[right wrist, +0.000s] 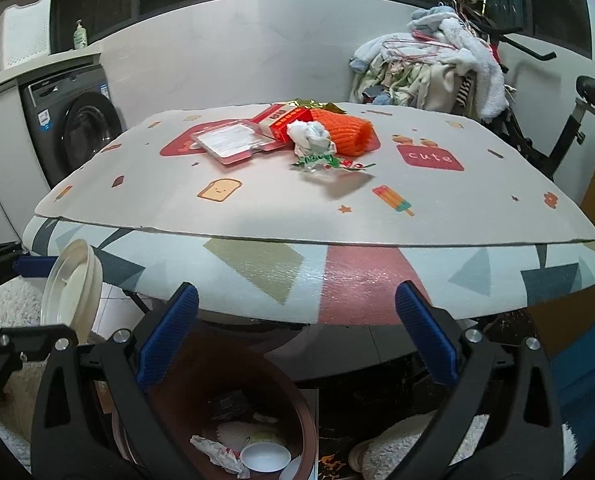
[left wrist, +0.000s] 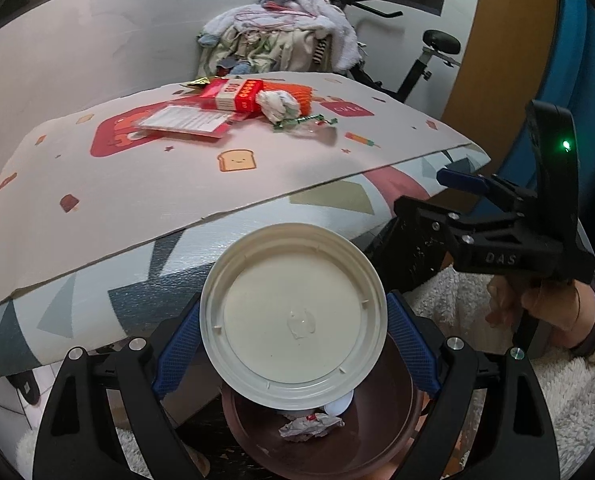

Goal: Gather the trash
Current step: 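Lower the tissue pack and round lid into the brown bin and open both tools, then grasp the white plastic bag with the right tool while the left tool grasps the pink card package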

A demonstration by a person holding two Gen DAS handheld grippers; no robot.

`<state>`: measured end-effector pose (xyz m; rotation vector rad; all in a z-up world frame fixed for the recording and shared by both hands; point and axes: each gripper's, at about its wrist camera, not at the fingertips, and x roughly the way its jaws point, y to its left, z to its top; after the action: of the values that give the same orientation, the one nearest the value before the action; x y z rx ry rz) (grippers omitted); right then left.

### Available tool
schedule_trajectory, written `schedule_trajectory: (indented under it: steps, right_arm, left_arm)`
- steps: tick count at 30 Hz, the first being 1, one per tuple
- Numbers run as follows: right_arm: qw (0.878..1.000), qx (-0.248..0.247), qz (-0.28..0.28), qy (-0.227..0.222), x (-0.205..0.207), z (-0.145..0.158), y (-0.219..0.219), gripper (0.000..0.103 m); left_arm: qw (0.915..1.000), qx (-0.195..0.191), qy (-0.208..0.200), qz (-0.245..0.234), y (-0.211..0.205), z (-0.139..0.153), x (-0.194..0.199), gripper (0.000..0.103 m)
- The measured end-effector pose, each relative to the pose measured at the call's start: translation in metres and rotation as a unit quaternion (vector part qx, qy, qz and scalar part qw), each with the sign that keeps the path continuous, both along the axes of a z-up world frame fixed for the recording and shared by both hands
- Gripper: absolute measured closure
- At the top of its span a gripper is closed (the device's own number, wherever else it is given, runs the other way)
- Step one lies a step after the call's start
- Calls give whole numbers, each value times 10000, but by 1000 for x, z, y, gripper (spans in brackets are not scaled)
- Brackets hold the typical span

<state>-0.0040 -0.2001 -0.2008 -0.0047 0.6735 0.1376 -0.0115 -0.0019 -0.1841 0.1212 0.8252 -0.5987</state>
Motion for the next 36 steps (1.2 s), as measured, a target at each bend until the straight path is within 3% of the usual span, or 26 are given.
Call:
schedule_trajectory:
  steps: [5, 8, 15, 23, 36]
  right_arm:
    - [10000, 16, -68, 4, 0, -1, -2, 6]
    - [10000, 19, -78, 15, 0, -1, -2, 6]
    - [9999, 32, -108, 43, 1, -2, -3, 6]
    - [9999, 32, -110, 75, 2, -3, -3, 6]
    - [9999, 16, -92, 84, 3, -4, -1, 6]
  left_arm:
    - [9998, -85, 29, -152, -3, 1, -3, 16]
    - [9999, -67, -6, -157, -4, 2, -5, 7]
    - [9985, -100, -227, 487, 12, 8, 2, 6]
    - [9883, -301, -352, 1456, 46, 16, 13, 6]
    - [9836, -221, -427, 1741, 53, 18, 16, 6]
